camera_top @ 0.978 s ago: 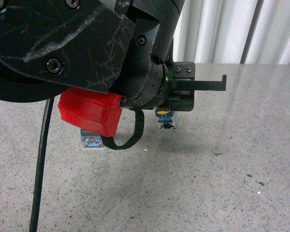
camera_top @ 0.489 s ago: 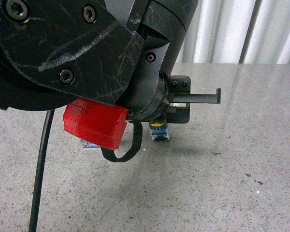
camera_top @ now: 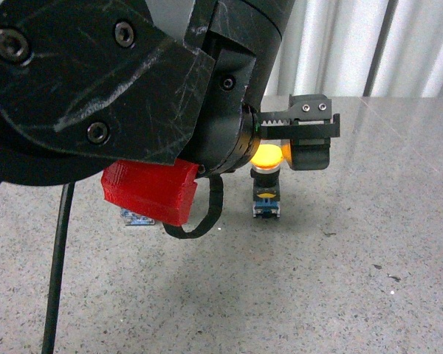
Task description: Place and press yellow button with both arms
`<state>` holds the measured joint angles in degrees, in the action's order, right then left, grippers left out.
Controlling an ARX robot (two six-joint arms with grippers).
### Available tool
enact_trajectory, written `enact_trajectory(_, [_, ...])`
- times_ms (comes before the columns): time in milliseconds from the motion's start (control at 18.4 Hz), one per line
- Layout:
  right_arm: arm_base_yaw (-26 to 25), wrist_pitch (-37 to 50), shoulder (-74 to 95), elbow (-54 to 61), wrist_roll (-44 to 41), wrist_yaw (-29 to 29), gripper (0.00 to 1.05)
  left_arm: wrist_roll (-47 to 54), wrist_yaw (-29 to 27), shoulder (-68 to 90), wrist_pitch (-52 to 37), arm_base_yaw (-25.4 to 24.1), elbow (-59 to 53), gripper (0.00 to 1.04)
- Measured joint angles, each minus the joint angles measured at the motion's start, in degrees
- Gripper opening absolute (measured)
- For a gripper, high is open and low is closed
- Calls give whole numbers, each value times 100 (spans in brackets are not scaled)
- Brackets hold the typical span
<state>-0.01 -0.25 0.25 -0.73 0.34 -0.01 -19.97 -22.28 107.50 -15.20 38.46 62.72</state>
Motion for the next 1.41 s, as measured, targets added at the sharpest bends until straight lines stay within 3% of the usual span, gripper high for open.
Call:
enact_trajectory(272, [0,-2,0,0,0,0,98,258,-605,2,-1377,35,-341,98])
enact_trajectory(489, [0,0,0,0,0,0,98,1025,-1320,114,-2739,50,-514,98])
enact_trajectory(707, [0,0,0,0,0,0,98,1978,-1600,398,-4183,83,-713,97])
enact_trajectory(870, [0,-7,0,0,0,0,98,2002,-1335,-234,-4513,-144,-1849,74])
enact_trajectory(1033, [0,2,0,0,0,0,98,2000,-863,-1408,-4881,-857,-3134,47])
enact_trajectory(1413, [0,0,0,0,0,-2,98,1998,-557,-1792,-5263,-1217,-3834,30])
